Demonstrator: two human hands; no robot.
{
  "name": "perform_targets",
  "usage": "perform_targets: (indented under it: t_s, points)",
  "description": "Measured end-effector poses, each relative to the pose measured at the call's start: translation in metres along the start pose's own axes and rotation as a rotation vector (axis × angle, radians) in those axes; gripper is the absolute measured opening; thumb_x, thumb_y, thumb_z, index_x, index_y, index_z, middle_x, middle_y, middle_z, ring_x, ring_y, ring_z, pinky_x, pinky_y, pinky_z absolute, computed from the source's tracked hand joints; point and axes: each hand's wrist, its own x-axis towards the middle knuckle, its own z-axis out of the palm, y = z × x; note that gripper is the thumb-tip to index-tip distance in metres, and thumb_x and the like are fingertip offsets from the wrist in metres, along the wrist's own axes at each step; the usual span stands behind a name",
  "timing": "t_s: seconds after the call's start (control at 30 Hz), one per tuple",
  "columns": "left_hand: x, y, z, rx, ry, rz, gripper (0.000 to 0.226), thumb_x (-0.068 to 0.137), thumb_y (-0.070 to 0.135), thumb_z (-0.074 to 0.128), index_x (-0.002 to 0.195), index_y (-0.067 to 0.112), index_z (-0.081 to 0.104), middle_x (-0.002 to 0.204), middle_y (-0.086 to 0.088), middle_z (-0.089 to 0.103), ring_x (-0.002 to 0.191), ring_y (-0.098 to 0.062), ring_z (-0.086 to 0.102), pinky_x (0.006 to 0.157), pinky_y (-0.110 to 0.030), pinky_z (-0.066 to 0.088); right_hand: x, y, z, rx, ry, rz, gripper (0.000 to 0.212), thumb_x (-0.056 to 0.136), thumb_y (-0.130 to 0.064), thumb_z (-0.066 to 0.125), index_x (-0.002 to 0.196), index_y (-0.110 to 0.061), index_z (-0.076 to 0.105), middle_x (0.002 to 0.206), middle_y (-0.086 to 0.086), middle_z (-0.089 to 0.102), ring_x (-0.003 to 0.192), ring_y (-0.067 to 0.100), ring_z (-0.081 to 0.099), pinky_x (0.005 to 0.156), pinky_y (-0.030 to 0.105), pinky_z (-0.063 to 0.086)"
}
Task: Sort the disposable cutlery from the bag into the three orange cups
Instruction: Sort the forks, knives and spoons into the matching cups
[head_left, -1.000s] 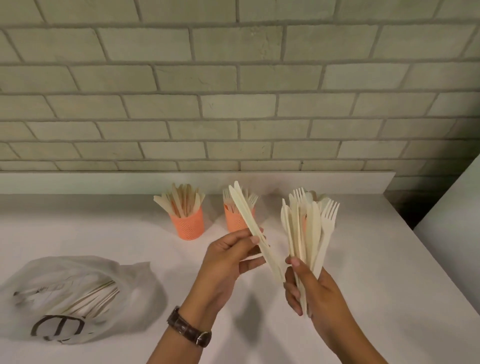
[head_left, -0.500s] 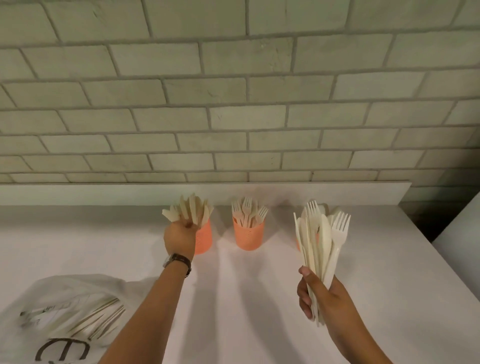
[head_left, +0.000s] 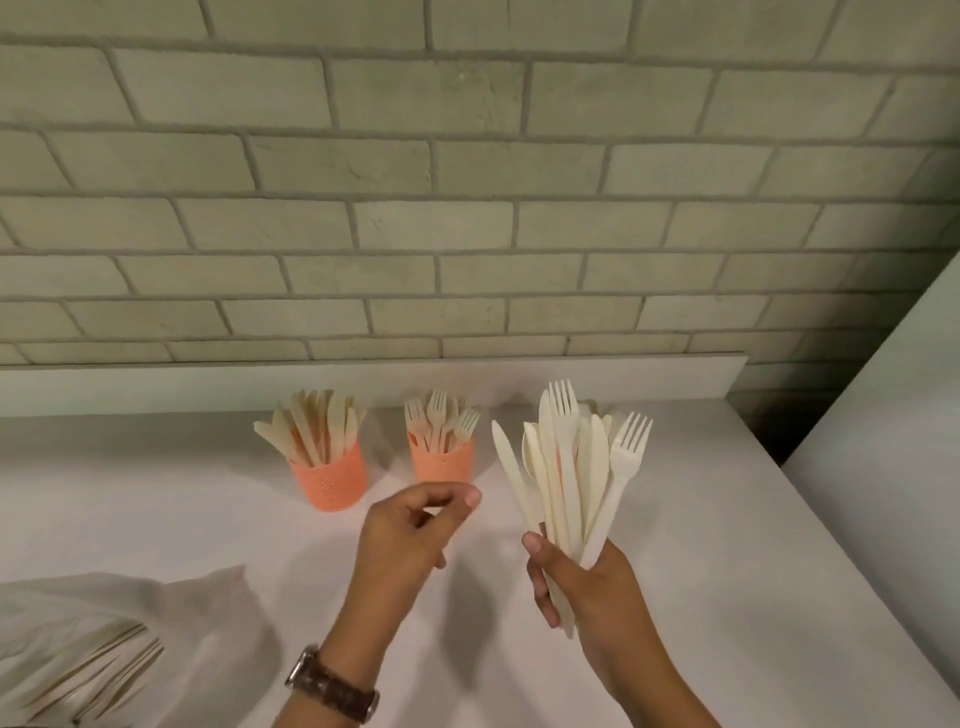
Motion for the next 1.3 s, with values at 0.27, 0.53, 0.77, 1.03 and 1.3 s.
perform_targets:
  t_s: [0.27,0.53,0.77,1.03,1.3]
  points:
    - [-0.035,0.01,0.026,-0.134,-0.105,0.019,0.015,0.077,0.017,0.072,0.067,0.027,0.076,0.068,-0.002,0.072,0.05,-0.012,0.049,0.044,-0.02,0.041,-0.009,-0.006,0.007,-0.023,0.069,-0.046,0.006,0.082,-0.013,0.069,0.077,-0.009,0.068,0.052,0.008,0.059,0.038,0.015,0.04,0.041,0.021,0.036]
    - [-0.035,0.017,0.028,-0.053,-0.144,0.001,0.01,0.077,0.024,0.072,0.068,0.024,0.075,0.049,-0.004,0.063,0.044,-0.013,0.055,0.048,-0.019,0.045,-0.017,-0.005,0.013,-0.123,0.023,-0.044,0.02,0.072,-0.013,0.077,0.06,-0.01,0.061,0.04,-0.003,0.054,0.037,0.005,0.044,0.041,0.013,0.035]
    - [-0.028,0.02,0.023,0.025,-0.16,0.007,0.009,0.073,0.026,0.075,0.071,0.018,0.077,0.064,0.0,0.072,0.055,-0.016,0.065,0.056,-0.024,0.052,-0.017,-0.004,0.016,-0.036,-0.055,-0.012,0.029,0.057,-0.036,0.073,0.071,-0.013,0.065,0.05,0.001,0.059,0.041,0.011,0.046,0.048,0.019,0.04]
    - [-0.028,0.029,0.018,-0.087,-0.234,-0.026,0.01,0.08,0.011,0.069,0.081,0.017,0.076,0.061,0.008,0.07,0.055,0.0,0.061,0.051,-0.018,0.05,-0.02,-0.003,0.012,-0.021,-0.031,-0.007,0.048,0.083,-0.055,0.049,0.081,-0.011,0.068,0.054,0.008,0.061,0.045,0.015,0.048,0.051,0.021,0.04]
    - [-0.026,0.032,0.003,-0.28,-0.03,-0.109,0.007,0.083,0.005,0.063,0.079,0.01,0.066,0.052,-0.003,0.061,0.037,-0.008,0.046,0.048,-0.024,0.053,-0.018,-0.008,0.008,0.059,-0.017,0.018,0.033,0.094,-0.032,0.046,0.093,-0.003,0.062,0.061,0.013,0.066,0.043,0.023,0.052,0.047,0.023,0.041]
